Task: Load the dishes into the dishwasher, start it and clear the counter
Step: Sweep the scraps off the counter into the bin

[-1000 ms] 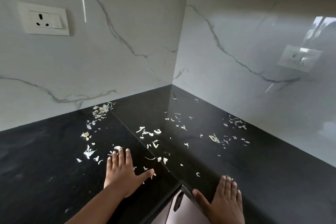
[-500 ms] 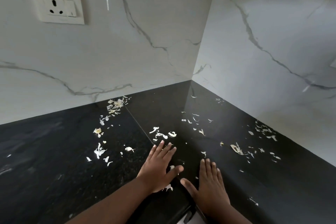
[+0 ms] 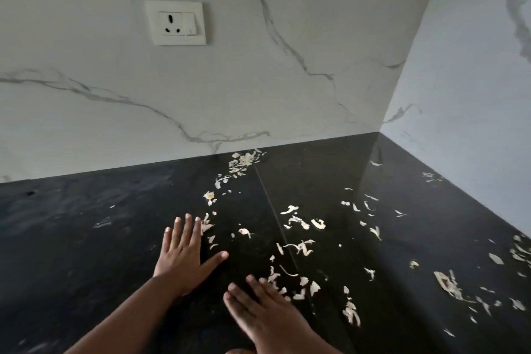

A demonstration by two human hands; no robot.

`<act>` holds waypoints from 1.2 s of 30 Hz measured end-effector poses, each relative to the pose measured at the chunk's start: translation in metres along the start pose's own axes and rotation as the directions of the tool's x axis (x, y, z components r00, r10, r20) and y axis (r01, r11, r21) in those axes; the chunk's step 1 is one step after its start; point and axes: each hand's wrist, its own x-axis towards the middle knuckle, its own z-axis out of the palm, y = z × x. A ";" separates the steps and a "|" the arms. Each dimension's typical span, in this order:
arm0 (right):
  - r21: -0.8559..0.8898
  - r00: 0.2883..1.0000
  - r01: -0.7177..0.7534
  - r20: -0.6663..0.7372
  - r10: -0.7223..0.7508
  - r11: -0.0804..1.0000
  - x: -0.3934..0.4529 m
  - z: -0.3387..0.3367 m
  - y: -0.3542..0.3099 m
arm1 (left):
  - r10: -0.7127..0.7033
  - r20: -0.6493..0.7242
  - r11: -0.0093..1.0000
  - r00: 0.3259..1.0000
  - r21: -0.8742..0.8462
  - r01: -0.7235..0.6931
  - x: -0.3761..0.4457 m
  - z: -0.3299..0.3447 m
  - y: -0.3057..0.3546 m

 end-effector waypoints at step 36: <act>-0.640 0.733 -0.491 -0.670 -0.117 0.591 0.083 0.024 0.093 | 0.375 -0.012 0.894 0.927 -0.261 -0.365 0.303 -0.008 0.072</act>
